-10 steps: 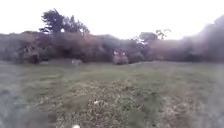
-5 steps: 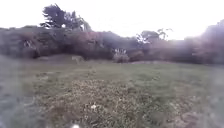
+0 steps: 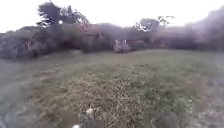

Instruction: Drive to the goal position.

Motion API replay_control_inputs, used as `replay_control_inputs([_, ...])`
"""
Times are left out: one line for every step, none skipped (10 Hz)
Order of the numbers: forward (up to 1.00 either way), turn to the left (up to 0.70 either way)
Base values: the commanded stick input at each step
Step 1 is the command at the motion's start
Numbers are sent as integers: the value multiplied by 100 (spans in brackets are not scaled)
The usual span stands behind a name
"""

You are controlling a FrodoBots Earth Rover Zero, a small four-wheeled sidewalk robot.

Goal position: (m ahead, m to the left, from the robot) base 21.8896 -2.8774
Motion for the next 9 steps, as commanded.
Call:
replay_control_inputs([45, 0])
replay_control_inputs([45, 0])
replay_control_inputs([45, 27])
replay_control_inputs([45, 27])
replay_control_inputs([45, 27])
replay_control_inputs([45, 27])
replay_control_inputs([45, 27])
replay_control_inputs([45, 27])
replay_control_inputs([45, 27])
